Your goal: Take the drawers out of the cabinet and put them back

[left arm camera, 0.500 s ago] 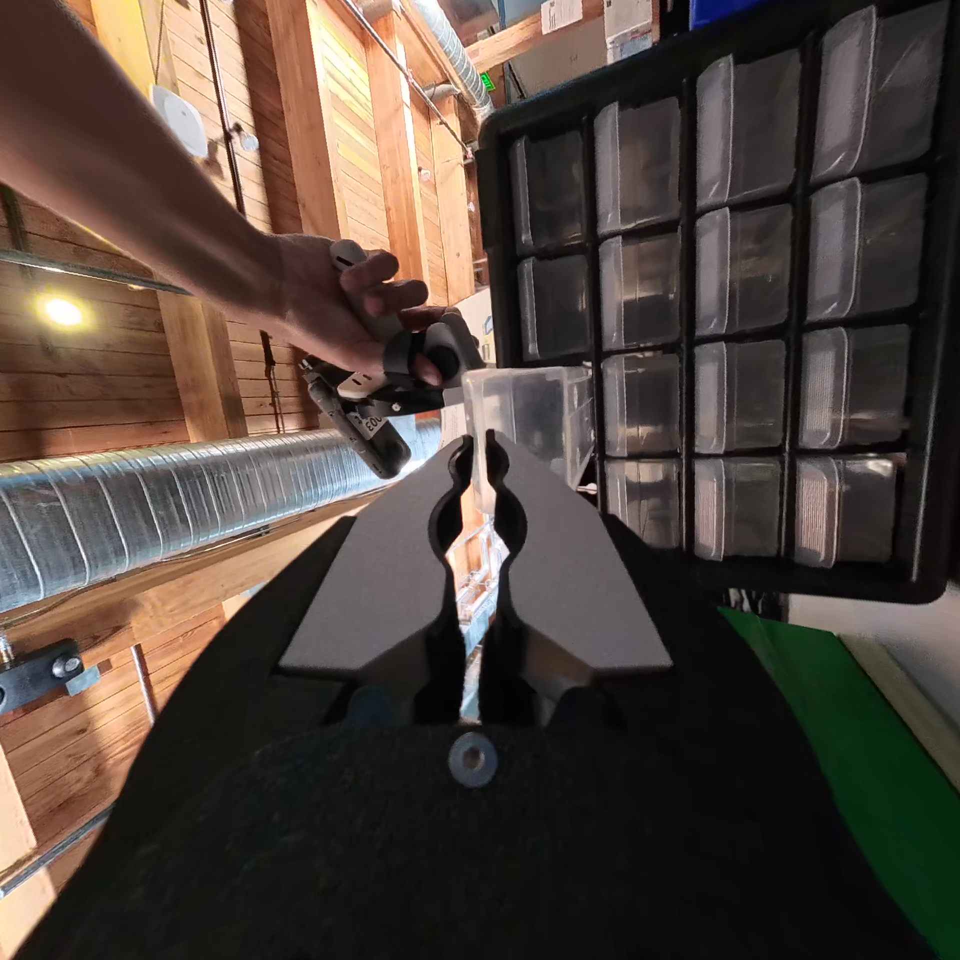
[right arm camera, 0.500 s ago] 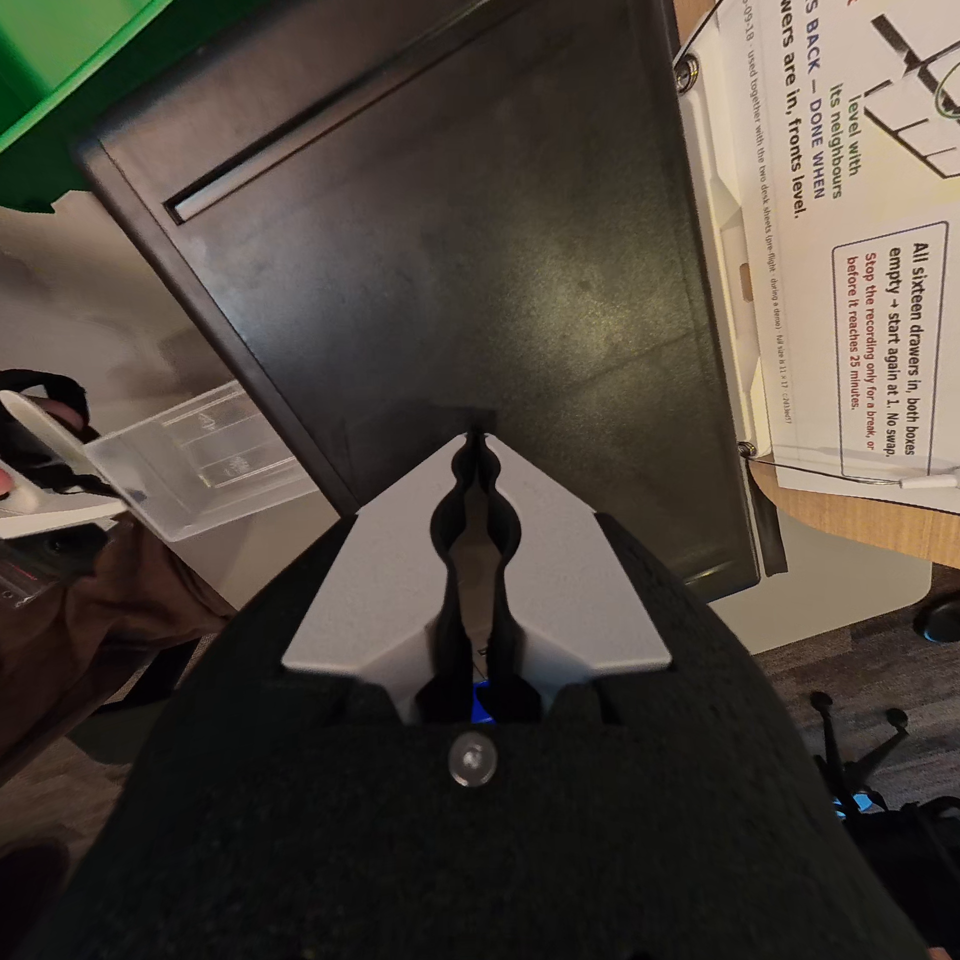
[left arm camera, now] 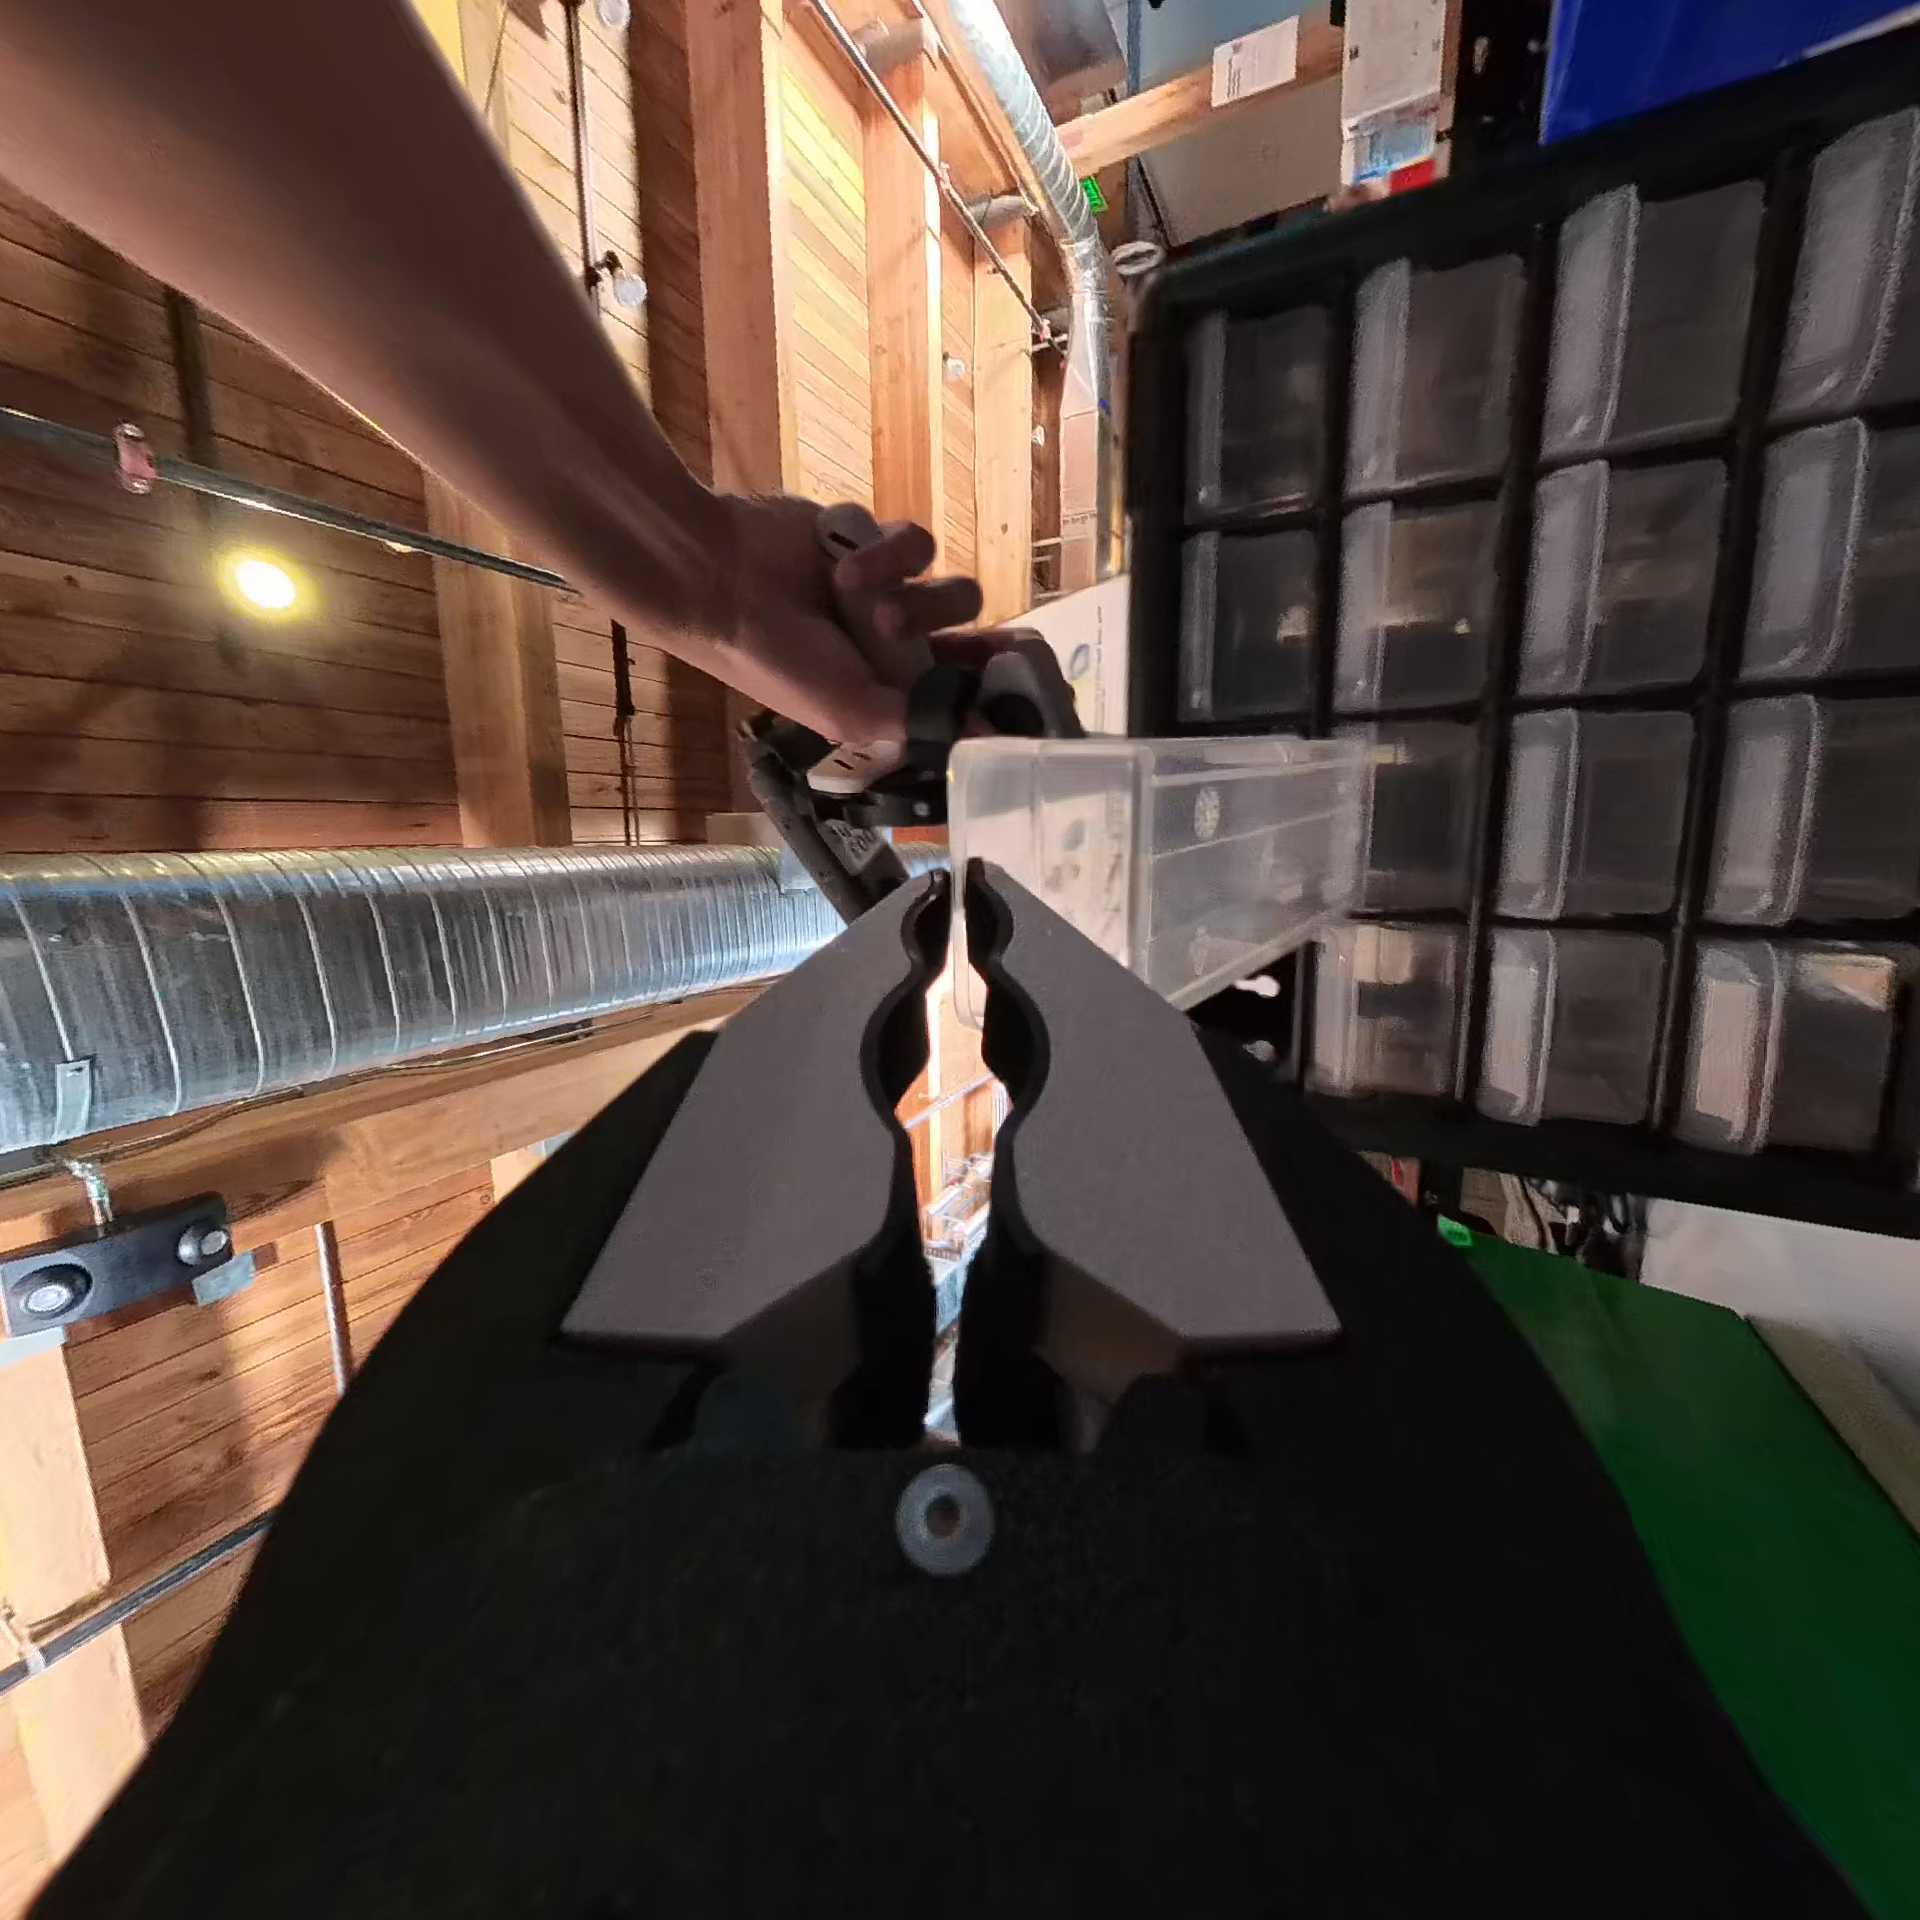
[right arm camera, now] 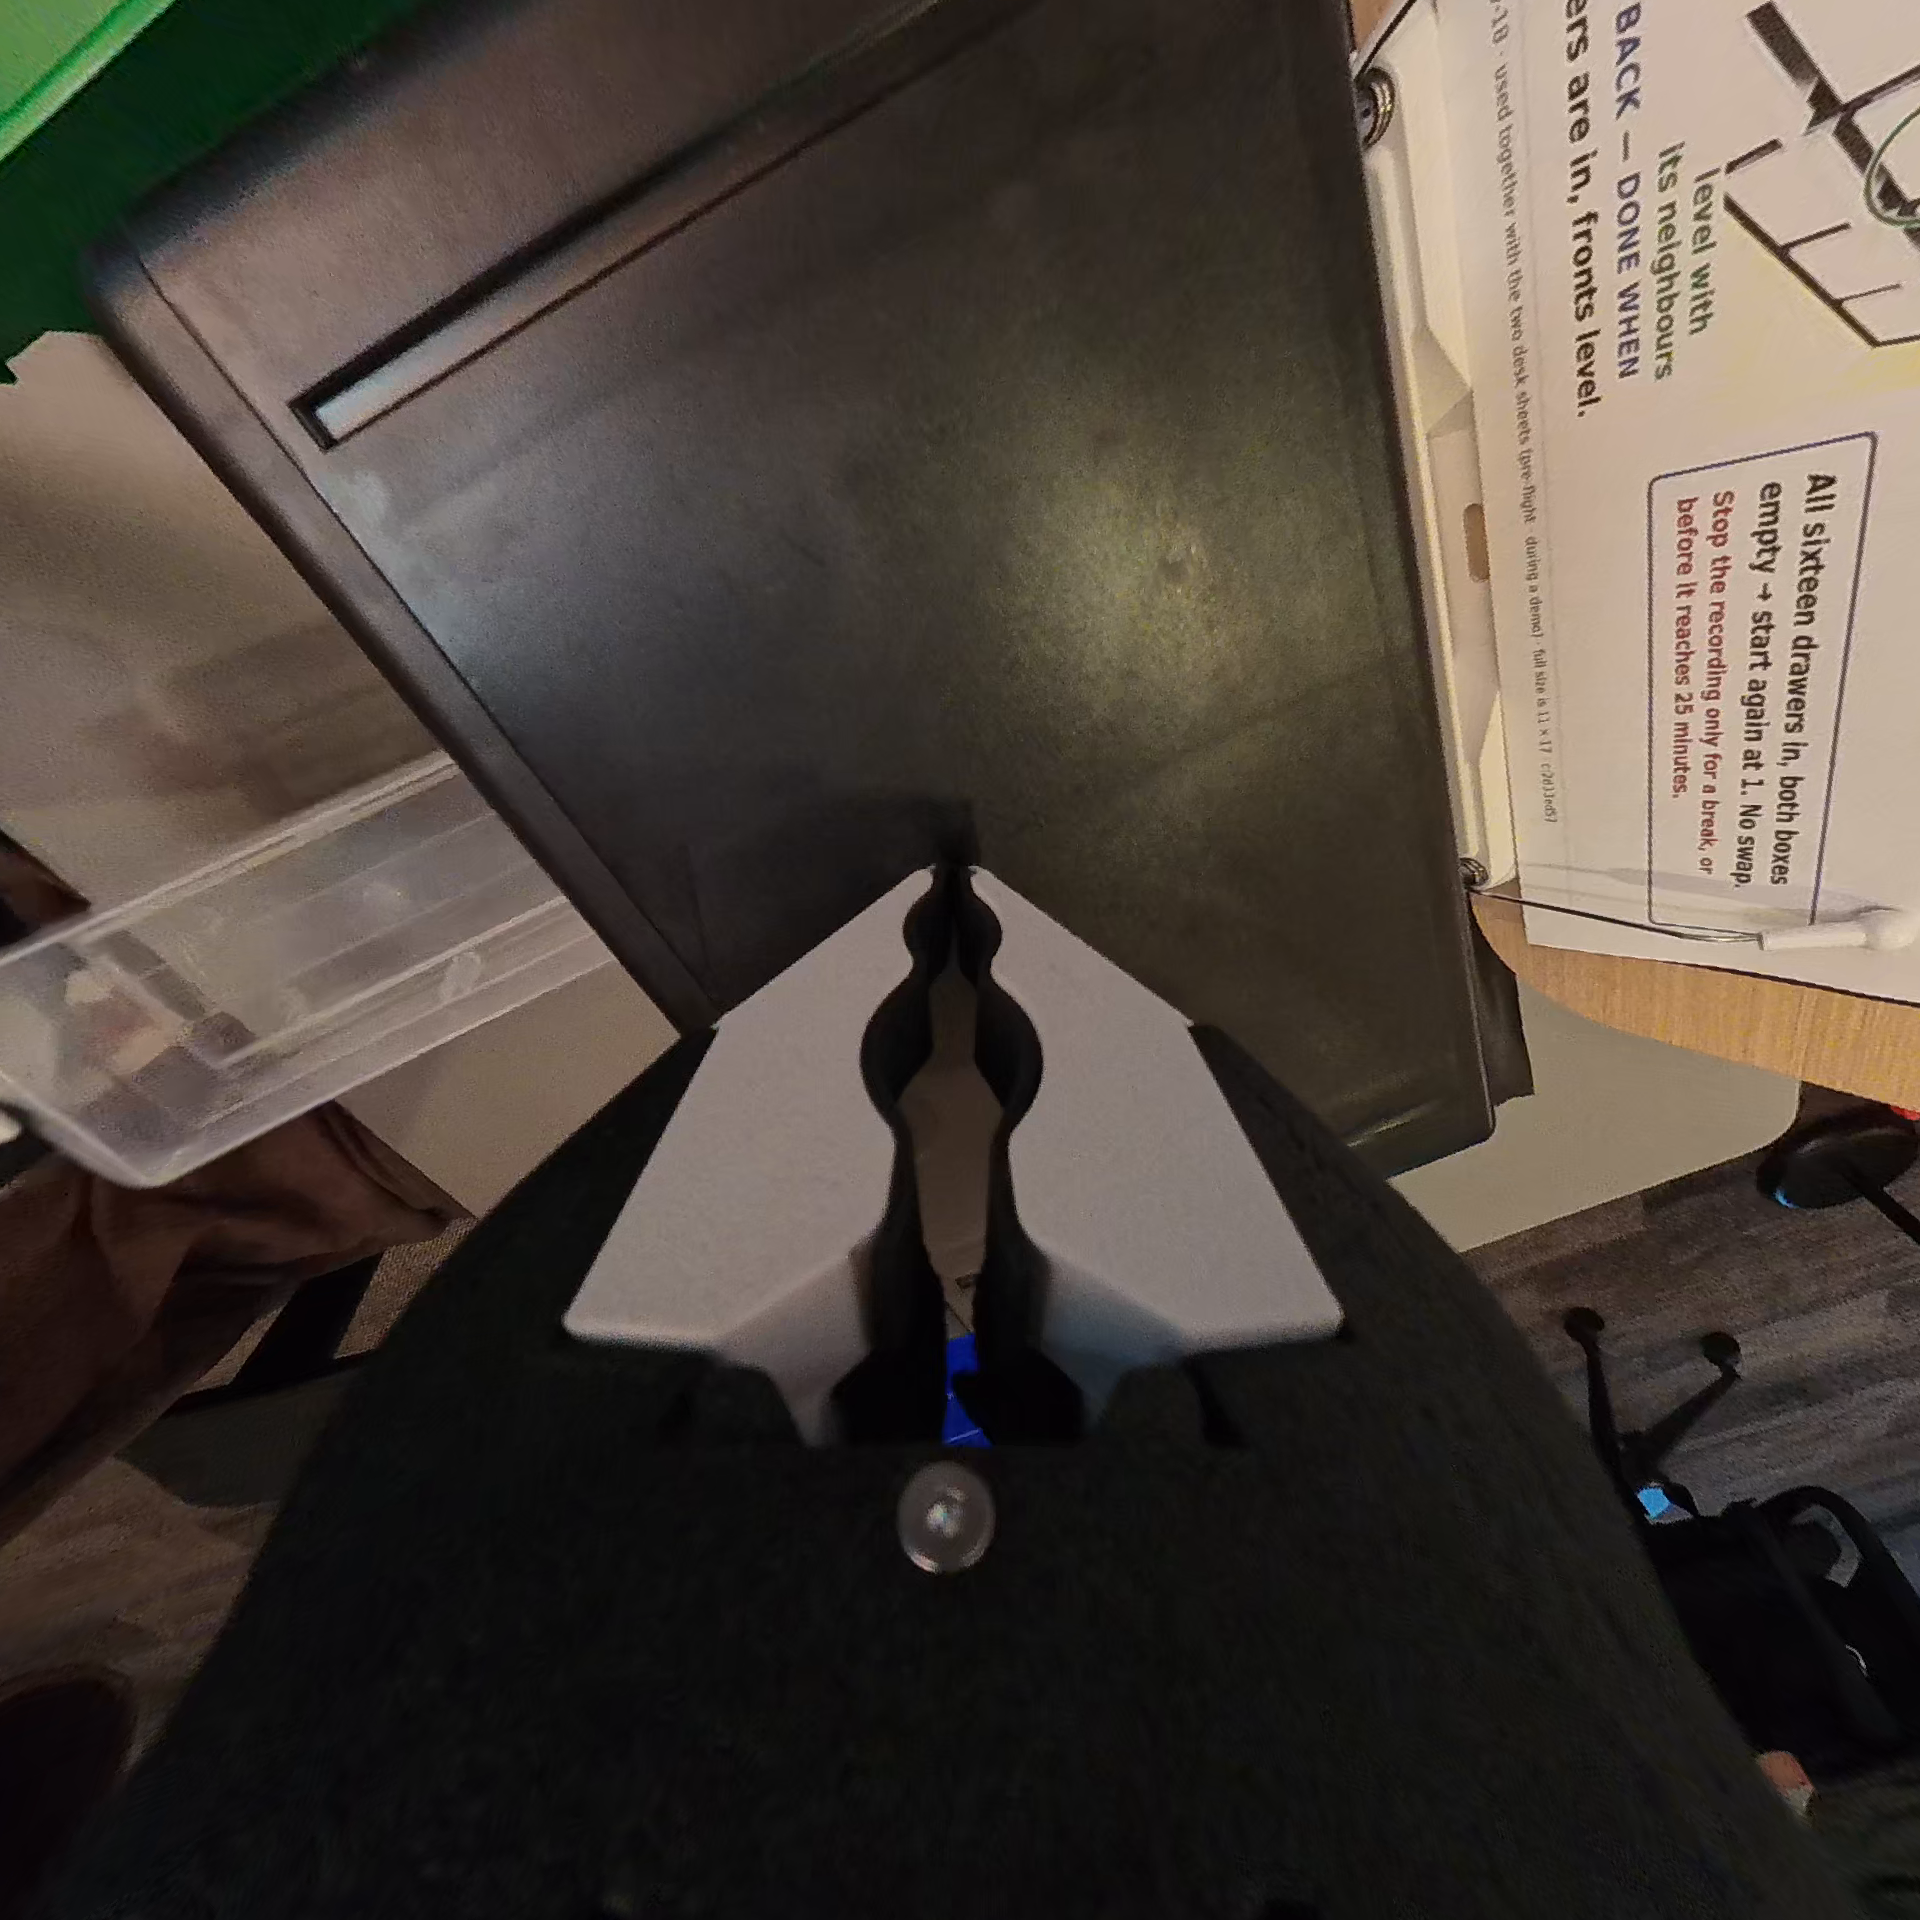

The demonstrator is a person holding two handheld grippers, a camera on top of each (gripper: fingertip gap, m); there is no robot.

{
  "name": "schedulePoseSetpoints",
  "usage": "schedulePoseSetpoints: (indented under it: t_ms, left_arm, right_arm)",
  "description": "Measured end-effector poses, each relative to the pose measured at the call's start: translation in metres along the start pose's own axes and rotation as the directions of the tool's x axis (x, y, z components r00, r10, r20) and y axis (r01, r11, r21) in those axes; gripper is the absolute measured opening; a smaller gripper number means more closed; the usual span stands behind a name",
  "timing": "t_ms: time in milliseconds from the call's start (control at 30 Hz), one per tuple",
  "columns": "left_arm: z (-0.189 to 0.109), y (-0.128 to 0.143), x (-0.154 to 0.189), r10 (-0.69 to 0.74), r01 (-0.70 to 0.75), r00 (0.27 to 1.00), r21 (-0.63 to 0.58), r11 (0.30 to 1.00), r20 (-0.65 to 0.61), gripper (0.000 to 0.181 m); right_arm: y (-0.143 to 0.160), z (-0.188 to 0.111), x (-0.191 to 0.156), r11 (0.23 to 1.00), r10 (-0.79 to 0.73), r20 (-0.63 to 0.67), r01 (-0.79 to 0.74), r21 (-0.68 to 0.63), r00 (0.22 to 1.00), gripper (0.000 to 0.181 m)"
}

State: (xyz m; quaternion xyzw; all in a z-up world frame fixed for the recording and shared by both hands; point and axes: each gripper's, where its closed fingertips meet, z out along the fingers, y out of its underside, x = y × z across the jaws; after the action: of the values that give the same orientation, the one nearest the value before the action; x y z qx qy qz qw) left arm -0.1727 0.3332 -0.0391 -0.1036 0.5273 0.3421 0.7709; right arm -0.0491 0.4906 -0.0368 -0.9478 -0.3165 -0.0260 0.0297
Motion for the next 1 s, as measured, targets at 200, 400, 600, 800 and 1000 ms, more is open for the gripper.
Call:
schedulePoseSetpoints:
  t_ms: [200,400,600,800,1000]
  left_arm:
    - [-0.012,-0.019,-0.015,-0.078,0.079,0.997,0.076,0.994,-0.008,0.000]
    - [-0.055,-0.073,0.023,-0.178,0.213,0.971,0.237,0.948,-0.162,0.000]
    - [-0.081,-0.093,0.059,-0.187,0.305,0.929,0.371,0.877,-0.320,0.000]
    - [-0.111,-0.096,0.096,-0.065,0.320,0.892,0.522,0.790,-0.448,0.005]
    - [-0.113,-0.077,0.131,0.016,0.258,0.852,0.445,0.857,-0.523,0.008]
  right_arm:
    - [0.000,0.000,0.000,1.000,-0.017,-0.031,0.016,-0.013,0.999,0.000]
    - [0.000,0.000,0.000,1.000,-0.002,-0.010,0.002,0.016,1.000,0.000]
    - [-0.002,-0.001,0.001,0.997,-0.008,-0.032,0.011,0.075,0.999,0.000]
    - [-0.007,-0.002,0.003,0.949,-0.053,-0.083,0.076,0.307,0.995,0.000]
    - [-0.002,-0.040,-0.084,0.670,-0.283,0.222,0.027,0.742,0.933,0.019]
